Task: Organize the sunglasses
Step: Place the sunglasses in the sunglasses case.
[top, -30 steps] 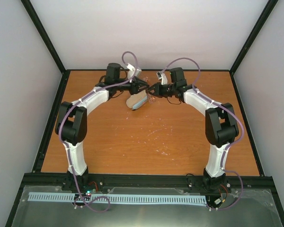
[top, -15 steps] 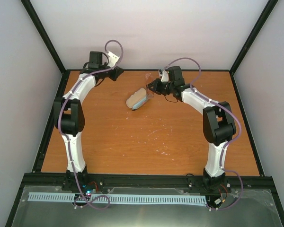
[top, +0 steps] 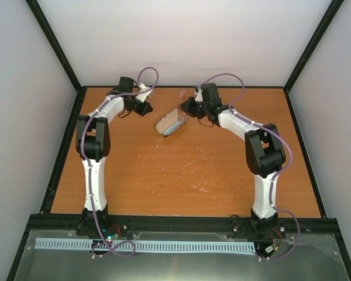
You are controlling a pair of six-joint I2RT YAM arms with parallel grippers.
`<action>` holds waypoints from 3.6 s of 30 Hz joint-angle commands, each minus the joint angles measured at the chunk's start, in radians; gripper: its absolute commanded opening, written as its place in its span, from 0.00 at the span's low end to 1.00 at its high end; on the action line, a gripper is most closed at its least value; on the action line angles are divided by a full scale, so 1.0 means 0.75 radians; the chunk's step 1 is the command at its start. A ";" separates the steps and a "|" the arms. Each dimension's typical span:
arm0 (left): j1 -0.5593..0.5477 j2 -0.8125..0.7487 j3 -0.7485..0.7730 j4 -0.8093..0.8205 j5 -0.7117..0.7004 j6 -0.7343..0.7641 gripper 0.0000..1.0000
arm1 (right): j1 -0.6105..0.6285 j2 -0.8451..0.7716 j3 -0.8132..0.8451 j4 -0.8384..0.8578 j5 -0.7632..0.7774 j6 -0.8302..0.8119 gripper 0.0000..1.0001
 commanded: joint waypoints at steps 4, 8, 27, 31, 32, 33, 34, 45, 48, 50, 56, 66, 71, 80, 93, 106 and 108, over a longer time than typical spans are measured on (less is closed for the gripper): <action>-0.005 0.036 0.008 -0.001 0.117 -0.040 0.11 | 0.065 0.071 0.166 -0.128 0.129 -0.027 0.03; -0.030 0.042 -0.025 0.009 0.135 -0.037 0.11 | 0.073 0.083 0.194 -0.168 0.177 -0.007 0.03; -0.114 0.077 -0.024 -0.016 0.200 -0.060 0.11 | 0.073 0.196 0.325 -0.326 0.199 0.031 0.03; -0.123 0.068 -0.023 -0.005 0.222 -0.090 0.11 | 0.073 0.217 0.327 -0.352 0.195 0.036 0.03; -0.125 0.064 -0.023 -0.004 0.227 -0.095 0.11 | 0.073 0.221 0.326 -0.355 0.195 0.040 0.03; -0.128 0.061 -0.024 -0.001 0.230 -0.101 0.11 | 0.074 0.224 0.323 -0.358 0.193 0.046 0.03; -0.130 0.060 -0.025 0.001 0.234 -0.105 0.11 | 0.074 0.228 0.319 -0.360 0.190 0.052 0.03; -0.151 0.053 -0.033 0.008 0.258 -0.139 0.11 | 0.075 0.228 0.188 -0.298 0.187 0.152 0.03; -0.153 0.049 -0.037 0.010 0.260 -0.144 0.11 | 0.077 0.224 0.143 -0.279 0.188 0.188 0.03; -0.155 0.046 -0.043 0.015 0.263 -0.148 0.11 | 0.081 0.217 0.103 -0.248 0.185 0.215 0.03; -0.159 0.031 -0.070 0.031 0.268 -0.154 0.11 | 0.095 0.227 0.035 -0.170 0.187 0.278 0.03; -0.161 0.026 -0.065 0.040 0.272 -0.168 0.11 | 0.095 0.283 0.085 -0.155 0.171 0.273 0.03; -0.162 0.028 -0.060 0.042 0.274 -0.169 0.11 | 0.096 0.301 0.092 -0.189 0.160 0.283 0.03; -0.164 0.029 -0.056 0.045 0.274 -0.171 0.11 | 0.098 0.335 0.107 -0.174 0.144 0.301 0.07; -0.165 0.034 -0.044 0.041 0.270 -0.169 0.11 | 0.097 0.311 0.153 -0.341 0.191 0.176 0.22; -0.166 0.029 -0.044 0.045 0.268 -0.169 0.11 | 0.094 0.269 0.256 -0.506 0.277 0.057 0.22; -0.169 0.028 -0.046 0.046 0.268 -0.169 0.11 | 0.094 0.264 0.257 -0.521 0.283 0.047 0.24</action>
